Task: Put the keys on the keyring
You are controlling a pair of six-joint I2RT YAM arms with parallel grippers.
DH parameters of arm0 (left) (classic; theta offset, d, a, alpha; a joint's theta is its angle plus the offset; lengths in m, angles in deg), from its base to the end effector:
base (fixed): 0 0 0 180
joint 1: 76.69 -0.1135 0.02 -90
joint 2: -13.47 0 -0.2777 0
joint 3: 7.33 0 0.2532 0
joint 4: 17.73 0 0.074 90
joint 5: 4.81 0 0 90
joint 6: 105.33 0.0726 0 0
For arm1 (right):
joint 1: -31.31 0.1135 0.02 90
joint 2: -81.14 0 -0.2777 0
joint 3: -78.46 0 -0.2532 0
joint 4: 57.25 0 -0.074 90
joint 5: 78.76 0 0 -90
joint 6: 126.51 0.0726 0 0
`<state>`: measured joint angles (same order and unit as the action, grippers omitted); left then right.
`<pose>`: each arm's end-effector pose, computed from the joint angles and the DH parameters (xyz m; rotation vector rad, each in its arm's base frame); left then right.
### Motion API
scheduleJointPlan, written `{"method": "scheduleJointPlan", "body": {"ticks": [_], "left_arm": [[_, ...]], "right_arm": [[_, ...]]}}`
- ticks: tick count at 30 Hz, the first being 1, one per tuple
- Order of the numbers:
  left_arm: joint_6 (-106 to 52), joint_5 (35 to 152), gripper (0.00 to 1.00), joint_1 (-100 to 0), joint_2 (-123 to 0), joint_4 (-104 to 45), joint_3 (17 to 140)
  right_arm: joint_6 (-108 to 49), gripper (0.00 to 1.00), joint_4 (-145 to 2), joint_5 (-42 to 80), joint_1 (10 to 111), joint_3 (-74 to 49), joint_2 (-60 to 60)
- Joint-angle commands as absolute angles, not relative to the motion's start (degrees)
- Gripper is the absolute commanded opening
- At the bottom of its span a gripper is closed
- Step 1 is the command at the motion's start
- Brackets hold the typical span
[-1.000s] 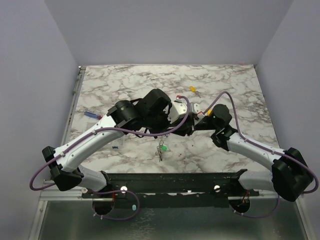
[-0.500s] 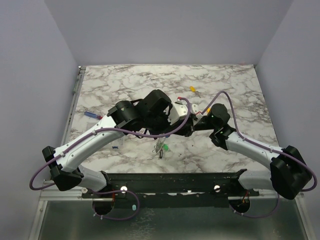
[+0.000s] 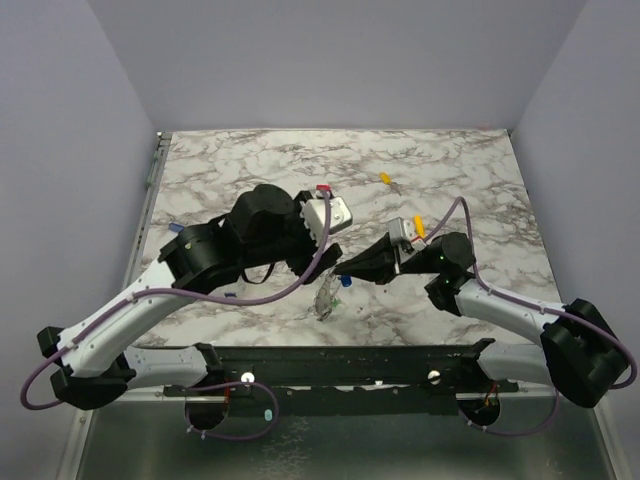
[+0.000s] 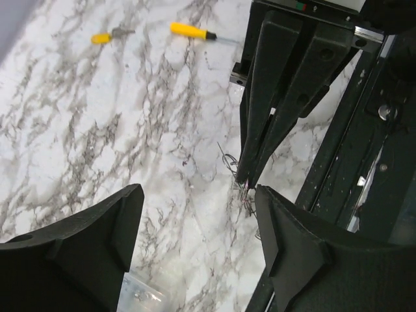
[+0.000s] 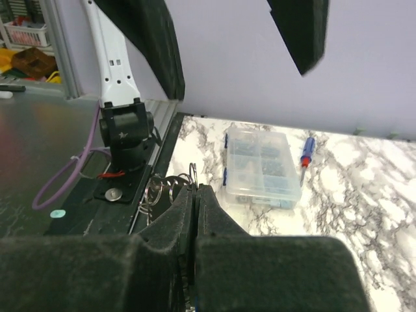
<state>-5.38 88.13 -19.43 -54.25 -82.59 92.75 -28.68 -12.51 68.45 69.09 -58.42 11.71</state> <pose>0.1332 -0.2141 0.4273 1.2351 1.8031 -0.5324 0.1657 0.2056 0.2971 -1.2031 0.9371 1.2653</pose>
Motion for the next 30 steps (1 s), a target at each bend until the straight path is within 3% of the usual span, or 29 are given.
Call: {"method": "scheduleJointPlan", "body": {"ticks": [1, 5, 10, 17, 30], "left_arm": [[-3.81, 88.89, 0.73, -19.12, -46.1, -69.0, 85.31], [-2.52, 90.19, 0.7, -19.1, -39.33, -57.59, 75.97], [-2.72, 88.57, 0.57, -19.09, -38.43, -51.0, 70.9], [-1.51, 91.86, 0.47, -19.15, -40.51, -47.54, 69.69], [0.34, 99.88, 0.43, -19.47, -40.35, -51.95, 73.78]], "right_arm": [[-21.67, 0.01, 6.07, 63.02, 69.45, -61.14, 12.76], [-17.65, 0.01, 16.54, 57.6, 69.43, -63.66, 12.63], [-12.18, 0.01, 28.4, 50.49, 69.44, -65.98, 12.45], [-9.61, 0.01, 28.71, 49.47, 69.45, -65.19, 14.33], [-9.58, 0.01, 25.56, 50.12, 69.45, -64.36, 17.96]]}}
